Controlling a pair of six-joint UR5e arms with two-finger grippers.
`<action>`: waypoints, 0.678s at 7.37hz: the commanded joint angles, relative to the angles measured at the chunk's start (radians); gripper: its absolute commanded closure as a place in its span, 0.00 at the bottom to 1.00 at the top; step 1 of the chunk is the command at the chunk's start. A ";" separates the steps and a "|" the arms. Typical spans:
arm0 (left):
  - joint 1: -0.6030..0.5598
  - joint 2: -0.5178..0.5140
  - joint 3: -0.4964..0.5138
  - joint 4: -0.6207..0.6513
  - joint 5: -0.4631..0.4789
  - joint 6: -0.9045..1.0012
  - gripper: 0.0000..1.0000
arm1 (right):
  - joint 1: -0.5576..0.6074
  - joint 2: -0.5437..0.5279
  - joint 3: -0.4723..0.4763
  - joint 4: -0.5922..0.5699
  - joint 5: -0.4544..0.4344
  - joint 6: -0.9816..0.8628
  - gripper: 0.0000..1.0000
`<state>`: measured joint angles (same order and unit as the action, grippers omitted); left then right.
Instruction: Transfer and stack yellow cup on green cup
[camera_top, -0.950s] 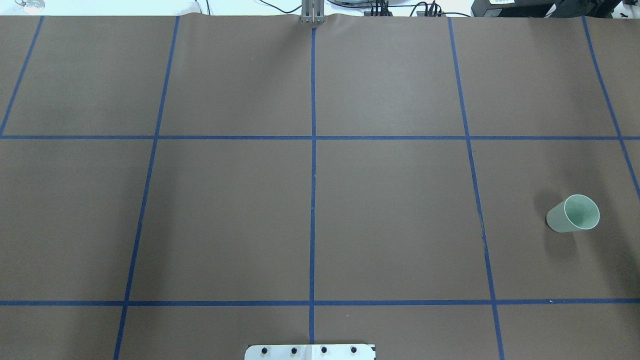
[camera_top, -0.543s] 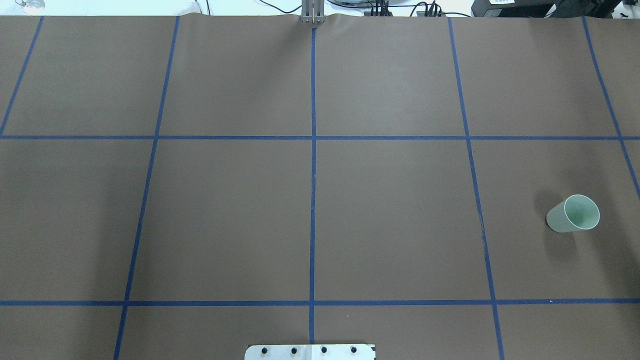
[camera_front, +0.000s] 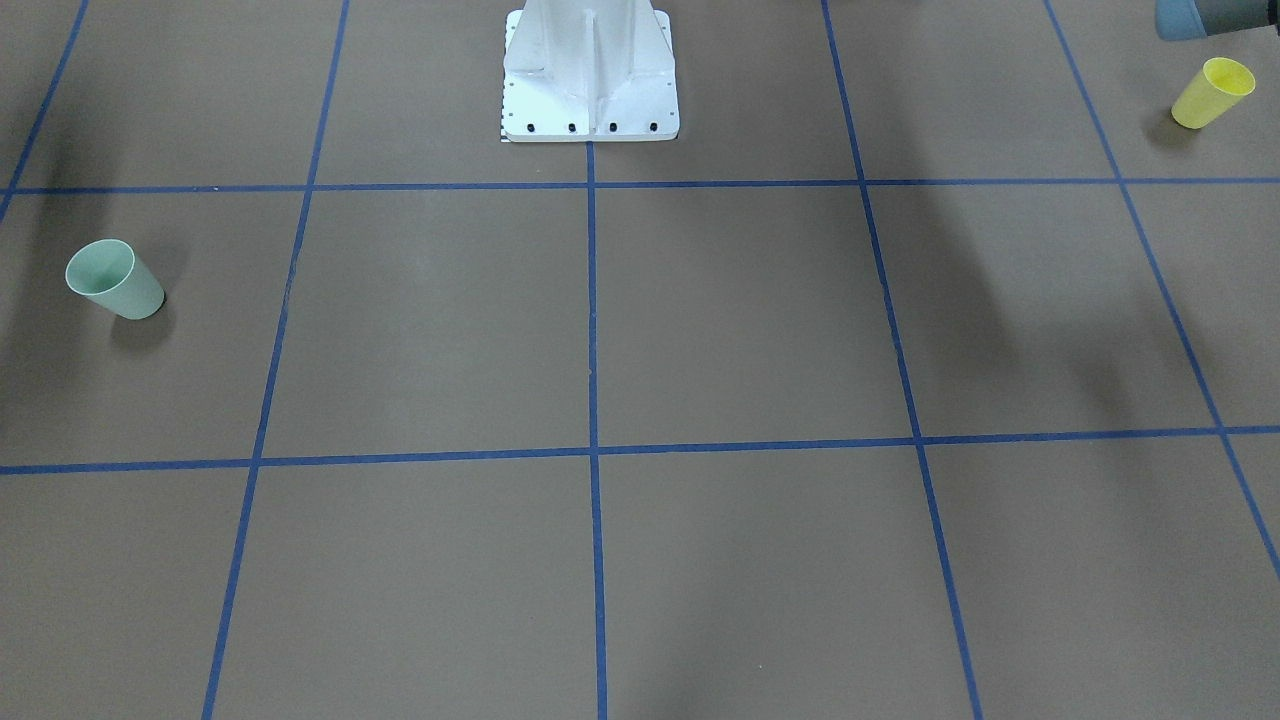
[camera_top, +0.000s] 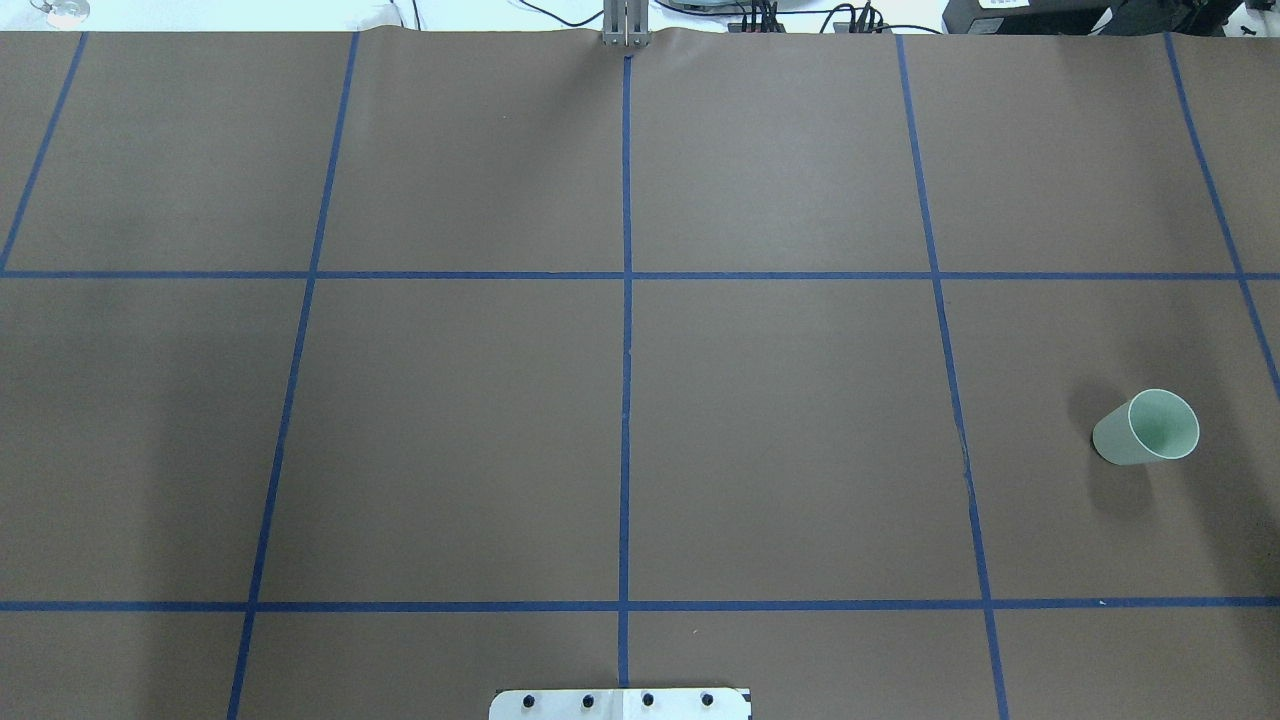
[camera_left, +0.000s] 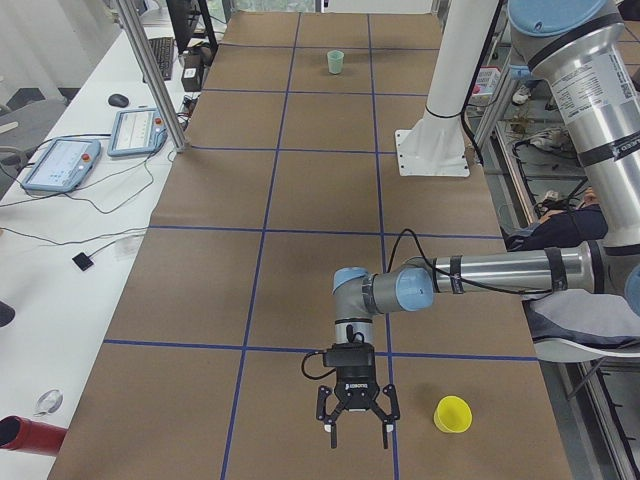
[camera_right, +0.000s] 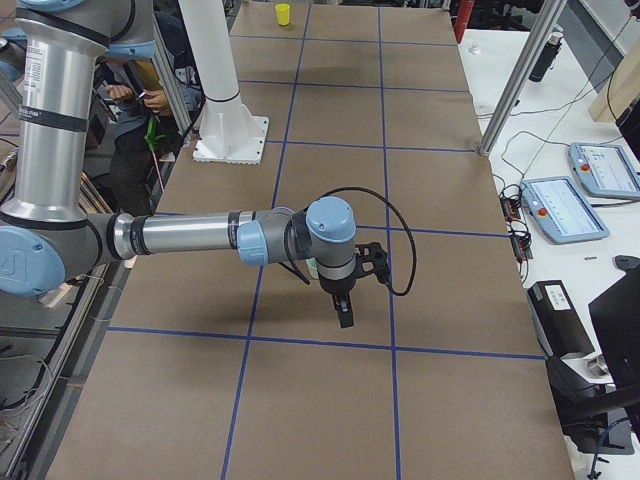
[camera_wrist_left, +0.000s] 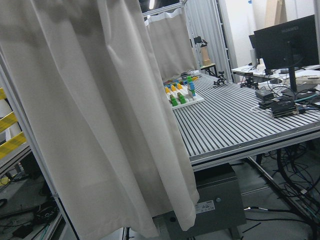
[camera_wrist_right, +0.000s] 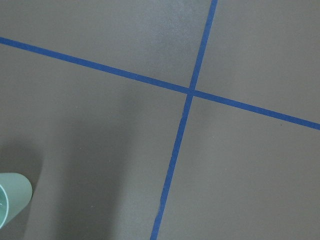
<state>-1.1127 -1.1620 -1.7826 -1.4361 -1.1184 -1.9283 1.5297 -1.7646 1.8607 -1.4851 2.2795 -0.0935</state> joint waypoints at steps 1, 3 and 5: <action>0.020 -0.180 0.107 0.346 -0.003 -0.125 0.00 | 0.000 -0.001 0.000 0.000 0.000 0.000 0.00; 0.030 -0.208 0.156 0.407 -0.023 -0.210 0.00 | 0.000 0.001 0.000 0.000 0.000 0.000 0.00; 0.056 -0.220 0.187 0.545 -0.113 -0.265 0.00 | 0.000 0.002 0.002 0.000 0.000 0.000 0.00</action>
<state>-1.0762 -1.3703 -1.6173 -0.9819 -1.1790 -2.1518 1.5294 -1.7639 1.8615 -1.4849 2.2795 -0.0936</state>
